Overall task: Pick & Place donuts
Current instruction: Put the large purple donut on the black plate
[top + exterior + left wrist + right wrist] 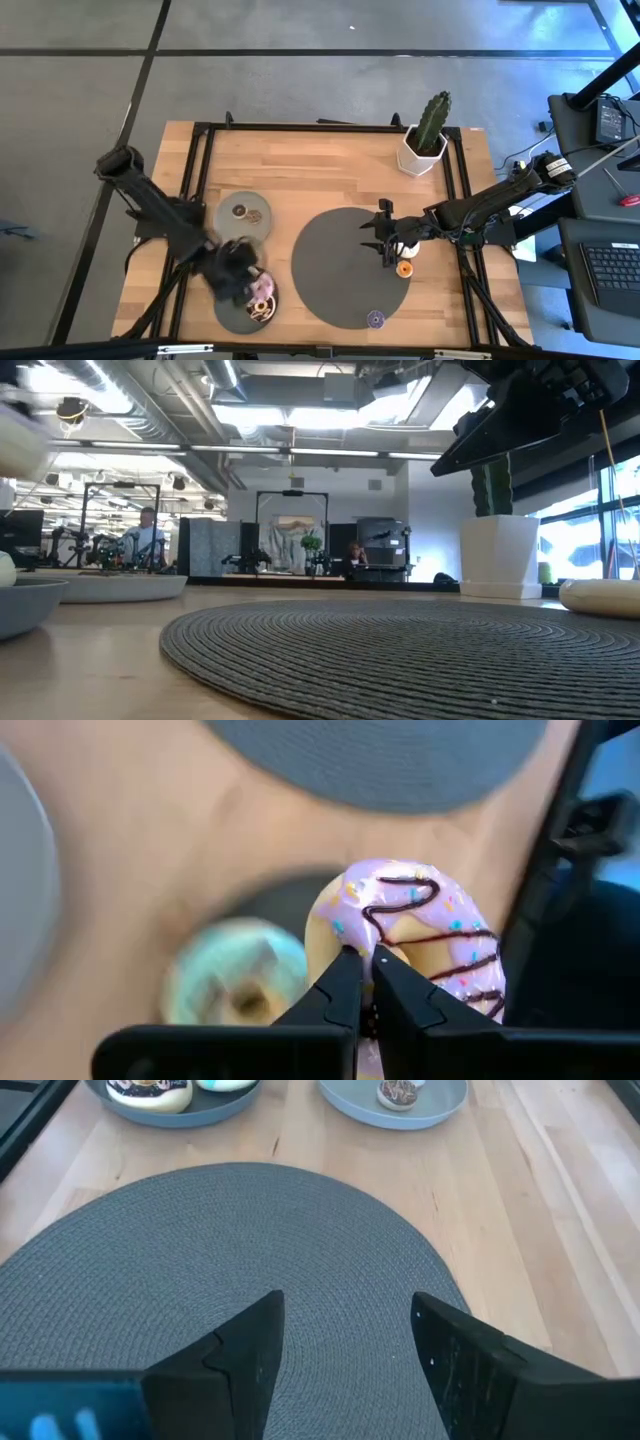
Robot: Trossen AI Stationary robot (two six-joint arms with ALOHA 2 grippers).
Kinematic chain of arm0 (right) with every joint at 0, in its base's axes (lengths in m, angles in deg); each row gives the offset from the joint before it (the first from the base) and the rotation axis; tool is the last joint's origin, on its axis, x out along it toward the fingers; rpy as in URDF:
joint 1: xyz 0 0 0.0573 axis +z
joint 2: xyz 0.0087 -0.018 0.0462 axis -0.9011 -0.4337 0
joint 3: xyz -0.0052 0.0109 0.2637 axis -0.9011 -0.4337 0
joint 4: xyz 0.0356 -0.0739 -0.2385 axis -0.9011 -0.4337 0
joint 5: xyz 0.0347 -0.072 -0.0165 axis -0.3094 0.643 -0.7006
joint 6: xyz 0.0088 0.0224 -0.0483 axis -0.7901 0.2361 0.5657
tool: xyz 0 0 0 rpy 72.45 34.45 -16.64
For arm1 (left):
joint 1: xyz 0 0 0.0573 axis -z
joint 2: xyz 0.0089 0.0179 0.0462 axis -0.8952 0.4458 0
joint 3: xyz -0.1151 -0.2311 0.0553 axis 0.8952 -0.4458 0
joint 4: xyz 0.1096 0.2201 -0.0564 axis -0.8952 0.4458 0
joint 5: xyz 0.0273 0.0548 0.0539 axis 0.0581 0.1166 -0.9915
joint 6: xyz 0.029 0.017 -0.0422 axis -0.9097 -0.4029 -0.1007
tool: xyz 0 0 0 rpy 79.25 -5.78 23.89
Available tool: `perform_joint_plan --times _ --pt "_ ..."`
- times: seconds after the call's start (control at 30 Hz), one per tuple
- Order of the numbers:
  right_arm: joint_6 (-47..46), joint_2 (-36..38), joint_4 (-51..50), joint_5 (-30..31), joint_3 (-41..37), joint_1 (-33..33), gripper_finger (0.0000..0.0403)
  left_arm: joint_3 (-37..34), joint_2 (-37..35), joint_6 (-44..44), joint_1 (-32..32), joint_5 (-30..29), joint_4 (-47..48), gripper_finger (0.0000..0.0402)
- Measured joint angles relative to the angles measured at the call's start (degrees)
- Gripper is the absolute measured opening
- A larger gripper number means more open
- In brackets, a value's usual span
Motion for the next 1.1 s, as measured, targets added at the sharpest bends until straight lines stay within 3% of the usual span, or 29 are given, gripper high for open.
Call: perform_joint_plan --times 0.17,0.3,0.5,0.83,1.1 --pt "0.0 0.0 0.0 0.0 0.0 0.0 0.0220 0.0 3.0 18.1 12.2 -10.0 1.1 0.0010" --pt "-0.2 0.0 0.0 0.0 0.0 0.0 0.0220 0.0 6.6 27.6 18.1 -11.2 1.9 0.0010" --pt "-0.9 0.0 0.0 0.0 0.0 0.0 0.0220 0.0 11.2 31.7 22.6 -11.4 1.9 0.0010" --pt "-3.2 0.0 0.1 0.0 0.0 0.0 0.0220 0.0 15.1 30.8 22.6 -12.6 2.5 0.0023" --pt "-3.1 0.0 0.1 0.0 0.0 0.0 0.0220 0.0 16.5 30.3 22.6 -7.7 2.2 0.0044"
